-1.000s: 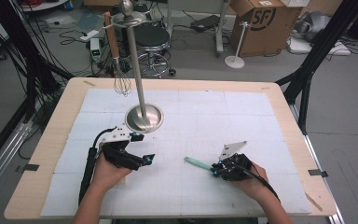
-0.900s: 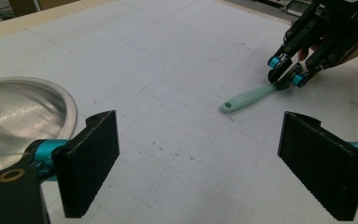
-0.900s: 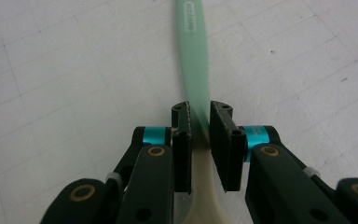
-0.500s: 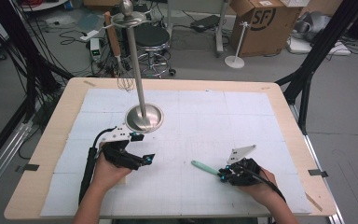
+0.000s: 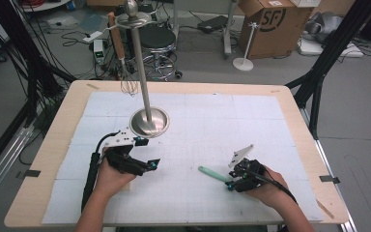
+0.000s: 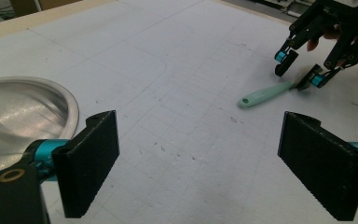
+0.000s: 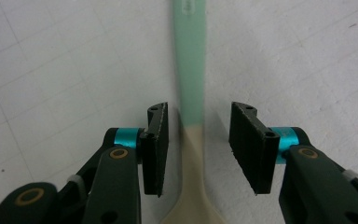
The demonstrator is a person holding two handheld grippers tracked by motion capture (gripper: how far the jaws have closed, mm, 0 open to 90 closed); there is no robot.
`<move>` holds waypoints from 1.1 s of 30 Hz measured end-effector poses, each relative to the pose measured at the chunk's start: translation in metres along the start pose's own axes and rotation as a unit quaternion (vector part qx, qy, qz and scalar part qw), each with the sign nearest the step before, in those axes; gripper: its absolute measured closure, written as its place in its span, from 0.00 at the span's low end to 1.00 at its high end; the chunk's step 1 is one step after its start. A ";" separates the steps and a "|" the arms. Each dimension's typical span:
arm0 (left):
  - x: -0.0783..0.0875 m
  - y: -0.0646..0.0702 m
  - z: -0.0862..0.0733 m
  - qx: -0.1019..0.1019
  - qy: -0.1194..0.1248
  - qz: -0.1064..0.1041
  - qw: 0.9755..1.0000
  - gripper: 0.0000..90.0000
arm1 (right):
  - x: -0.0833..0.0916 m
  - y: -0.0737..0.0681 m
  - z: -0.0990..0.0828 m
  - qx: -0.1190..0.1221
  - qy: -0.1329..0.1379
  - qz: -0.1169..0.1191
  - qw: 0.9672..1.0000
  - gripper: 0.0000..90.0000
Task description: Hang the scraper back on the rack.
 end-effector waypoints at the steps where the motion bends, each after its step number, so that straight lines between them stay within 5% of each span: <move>1: 0.000 0.000 0.000 -0.001 0.000 -0.001 1.000 0.15 | -0.001 0.000 0.001 0.000 -0.004 0.001 1.000 0.64; 12: 0.000 0.000 0.000 -0.001 -0.001 0.000 1.000 0.15 | -0.003 0.000 0.007 0.003 -0.067 0.010 0.998 0.68; 17: -0.001 0.000 -0.001 0.000 -0.004 0.001 1.000 0.15 | -0.003 -0.004 0.008 0.019 -0.063 0.019 0.998 0.87; 20: -0.001 0.000 -0.001 -0.001 -0.003 0.000 1.000 0.15 | -0.002 -0.004 0.008 0.026 -0.060 0.020 0.998 0.89; 27: 0.000 0.000 0.000 -0.002 -0.003 0.001 1.000 0.15 | -0.001 -0.005 0.007 0.030 -0.032 0.023 0.999 0.89; 33: 0.000 0.000 -0.001 0.000 -0.003 0.001 1.000 0.15 | 0.001 -0.002 0.016 0.017 0.034 0.020 0.999 0.89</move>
Point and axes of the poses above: each handheld gripper's, and its own axes: x roughly backward along the jaws, z roughly out of its top, y roughly to its right, the point moved 8 cm from there along -x, roughly forward along the jaws, and after that the axes turned 2 degrees about -z, right-handed, at the moved point
